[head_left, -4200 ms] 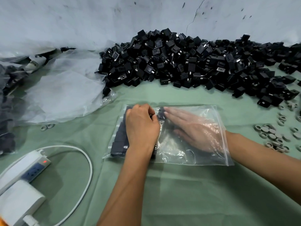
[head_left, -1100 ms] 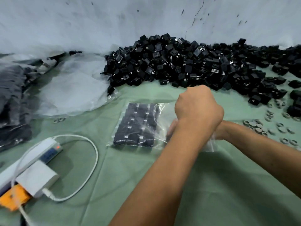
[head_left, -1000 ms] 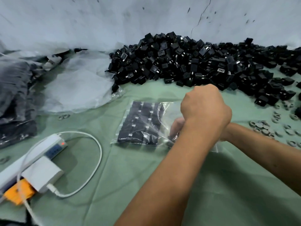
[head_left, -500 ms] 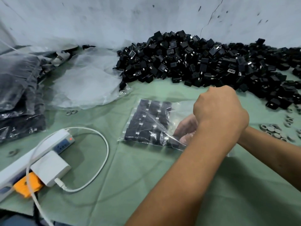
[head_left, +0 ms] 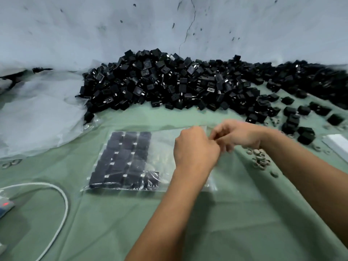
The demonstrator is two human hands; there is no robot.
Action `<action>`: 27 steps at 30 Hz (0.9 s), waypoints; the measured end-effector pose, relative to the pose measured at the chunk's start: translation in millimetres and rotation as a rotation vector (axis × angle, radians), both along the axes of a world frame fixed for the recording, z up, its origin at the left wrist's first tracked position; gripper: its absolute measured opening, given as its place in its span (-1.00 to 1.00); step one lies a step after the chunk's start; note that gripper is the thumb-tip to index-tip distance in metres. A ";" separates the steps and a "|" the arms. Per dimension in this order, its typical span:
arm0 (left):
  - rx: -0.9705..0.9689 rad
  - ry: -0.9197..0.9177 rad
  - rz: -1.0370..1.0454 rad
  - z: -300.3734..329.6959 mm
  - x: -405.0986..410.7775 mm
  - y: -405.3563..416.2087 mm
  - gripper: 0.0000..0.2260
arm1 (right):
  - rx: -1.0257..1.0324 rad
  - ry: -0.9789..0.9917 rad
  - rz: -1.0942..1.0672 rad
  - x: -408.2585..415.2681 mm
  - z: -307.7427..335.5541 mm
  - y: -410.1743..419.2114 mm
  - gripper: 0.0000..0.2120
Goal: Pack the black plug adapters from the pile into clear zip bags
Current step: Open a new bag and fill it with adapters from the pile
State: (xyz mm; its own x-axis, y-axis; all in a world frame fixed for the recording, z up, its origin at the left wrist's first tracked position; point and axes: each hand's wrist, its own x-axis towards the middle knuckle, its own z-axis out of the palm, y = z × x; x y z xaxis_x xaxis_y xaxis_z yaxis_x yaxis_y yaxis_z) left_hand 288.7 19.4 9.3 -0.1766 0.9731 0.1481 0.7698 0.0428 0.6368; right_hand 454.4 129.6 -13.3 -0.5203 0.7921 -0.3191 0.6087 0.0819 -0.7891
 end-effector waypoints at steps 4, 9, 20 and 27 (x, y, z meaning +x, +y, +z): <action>-0.014 -0.012 -0.004 -22.3 5.2 4.9 -0.75 | 0.605 -0.482 -0.670 33.9 -4.1 21.6 -0.70; -0.093 -0.066 -0.025 -35.6 -0.1 13.9 -0.77 | 0.569 -0.747 -0.515 52.4 -16.2 35.5 -0.54; -0.121 -0.061 -0.018 -51.5 2.0 16.5 -0.79 | 0.635 -0.790 -0.631 61.3 -25.4 35.0 -0.70; -0.119 -0.102 0.002 -44.2 1.9 14.6 -0.80 | 0.572 -0.456 -0.312 36.4 -12.0 16.7 -0.70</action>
State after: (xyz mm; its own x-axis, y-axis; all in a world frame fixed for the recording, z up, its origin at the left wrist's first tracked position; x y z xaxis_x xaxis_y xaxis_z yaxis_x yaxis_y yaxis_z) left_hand 290.6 33.9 -34.9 -0.1865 0.9824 0.0124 0.7011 0.1242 0.7021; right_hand 490.8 146.3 -25.3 -0.1633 0.9851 0.0530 0.9232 0.1716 -0.3440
